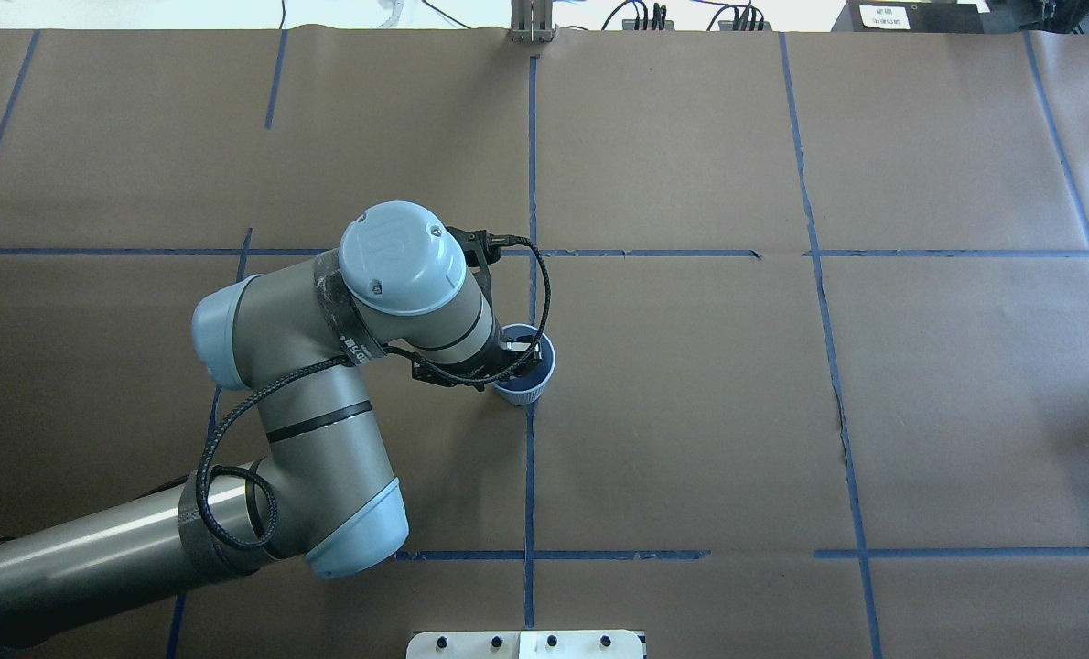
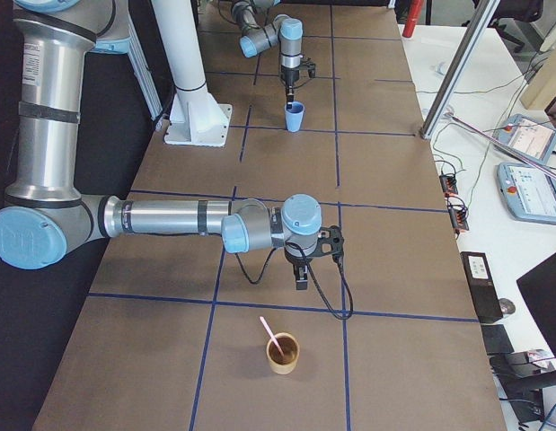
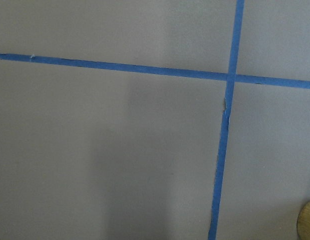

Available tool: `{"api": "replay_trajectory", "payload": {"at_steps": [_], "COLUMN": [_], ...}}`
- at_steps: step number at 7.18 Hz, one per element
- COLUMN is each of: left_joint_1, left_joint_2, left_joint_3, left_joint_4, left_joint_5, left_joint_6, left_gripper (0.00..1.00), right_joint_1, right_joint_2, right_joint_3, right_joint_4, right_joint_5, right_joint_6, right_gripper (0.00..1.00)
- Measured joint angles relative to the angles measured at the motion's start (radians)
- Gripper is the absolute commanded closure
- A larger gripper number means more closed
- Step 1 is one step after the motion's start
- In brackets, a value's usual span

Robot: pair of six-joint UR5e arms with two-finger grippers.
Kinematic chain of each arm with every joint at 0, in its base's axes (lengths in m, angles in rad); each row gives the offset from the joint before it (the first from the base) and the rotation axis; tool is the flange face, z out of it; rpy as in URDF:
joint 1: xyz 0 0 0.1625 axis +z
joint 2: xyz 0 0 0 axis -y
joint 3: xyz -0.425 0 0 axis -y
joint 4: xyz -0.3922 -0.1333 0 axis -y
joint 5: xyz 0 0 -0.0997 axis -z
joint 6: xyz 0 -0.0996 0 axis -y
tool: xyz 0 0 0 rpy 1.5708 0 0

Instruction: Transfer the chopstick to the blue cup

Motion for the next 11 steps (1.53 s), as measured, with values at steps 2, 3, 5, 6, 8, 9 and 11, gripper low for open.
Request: {"api": "replay_trajectory", "payload": {"at_steps": [2,3,5,6,8,9,11], "left_joint_1": [-0.042,-0.059,-0.073,-0.075,-0.076,-0.077,-0.077], "left_joint_2": [0.002,0.005,0.011,0.023,0.046,0.05,0.073], "left_joint_3": [-0.039,-0.057,-0.077,-0.092,-0.131,-0.144,-0.172], "left_joint_4": [0.0,0.001,-0.001,-0.005,-0.01,-0.01,-0.012], "left_joint_5": [0.0,0.0,0.0,0.0,0.0,0.0,0.002], "left_joint_6": [-0.003,-0.004,-0.021,-0.032,-0.047,-0.052,-0.054], "left_gripper": [0.0,0.0,0.0,0.0,0.0,0.0,0.0], "right_joint_1": [0.048,0.096,0.181,0.207,0.224,0.225,0.226], "right_joint_2": [0.01,0.02,0.055,0.061,0.053,0.051,0.028], "right_joint_3": [-0.023,-0.029,-0.045,-0.055,-0.098,-0.108,-0.112], "right_joint_4": [-0.004,-0.021,-0.147,-0.206,-0.273,-0.308,-0.343], "right_joint_5": [-0.039,-0.06,-0.075,-0.077,-0.08,-0.081,-0.081], "right_joint_6": [-0.002,-0.002,0.005,0.007,0.008,0.006,-0.006], "right_gripper": [0.06,0.07,0.08,0.1,0.15,0.17,0.19]}}
